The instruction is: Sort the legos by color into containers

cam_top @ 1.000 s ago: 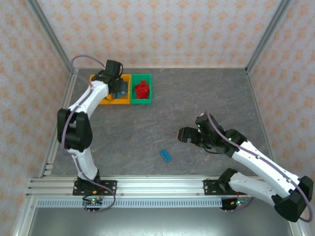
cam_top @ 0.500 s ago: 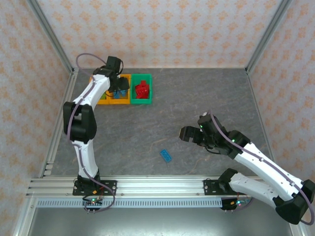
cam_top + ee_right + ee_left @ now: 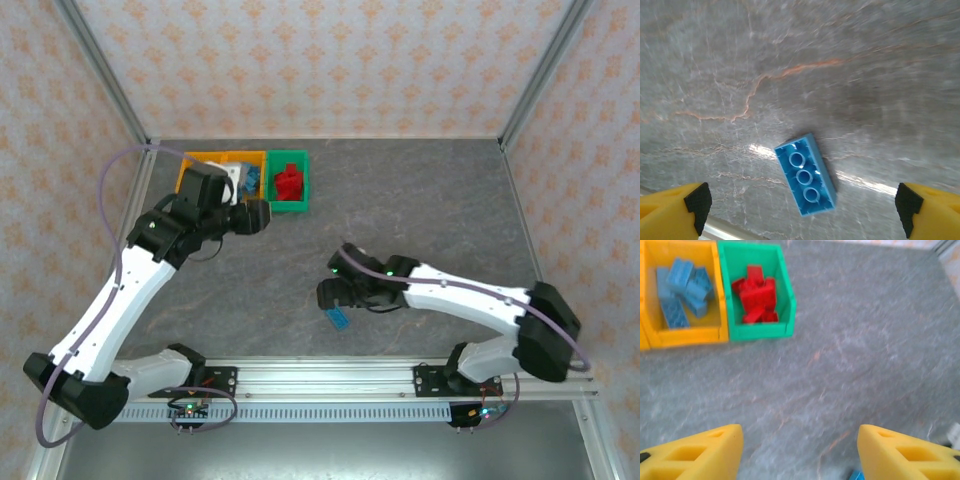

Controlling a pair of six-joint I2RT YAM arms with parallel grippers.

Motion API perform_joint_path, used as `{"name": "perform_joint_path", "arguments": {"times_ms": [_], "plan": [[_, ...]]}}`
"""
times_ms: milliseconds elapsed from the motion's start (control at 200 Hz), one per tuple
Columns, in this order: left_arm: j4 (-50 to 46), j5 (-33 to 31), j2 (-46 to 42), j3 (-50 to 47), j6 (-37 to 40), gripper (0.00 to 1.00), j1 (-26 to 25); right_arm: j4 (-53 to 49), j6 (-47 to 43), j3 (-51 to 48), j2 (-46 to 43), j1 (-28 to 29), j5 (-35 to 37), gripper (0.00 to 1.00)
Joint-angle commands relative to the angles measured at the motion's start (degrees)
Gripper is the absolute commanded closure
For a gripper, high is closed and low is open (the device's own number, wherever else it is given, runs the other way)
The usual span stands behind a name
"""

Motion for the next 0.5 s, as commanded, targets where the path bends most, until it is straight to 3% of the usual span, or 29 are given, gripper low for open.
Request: {"name": "perform_joint_path", "arguments": {"times_ms": [0,150,255,355,495], "plan": [[-6.31,0.59,-3.02,-4.64,0.40,0.36,-0.54,3.99,-1.95,1.49,6.88,1.29,1.04,0.05],[-9.27,3.46,-6.62,-10.11,2.20,0.28,-0.58,4.08,-2.91,1.10,12.81,1.53,1.84,0.15],[-10.83,13.23,-6.02,-12.04,2.53,0.22,-0.59,4.18,-3.35,0.43,14.16,1.83,0.06,0.22],[-10.66,26.23,-6.49,-14.01,3.08,0.21,-0.52,4.13,-3.31,0.06,14.84,2.14,-1.19,0.37],[-11.42,31.08,-9.92,-15.94,3.32,0.19,-0.59,5.23,-2.38,-1.15,14.51,2.25,-1.84,0.51]]}}
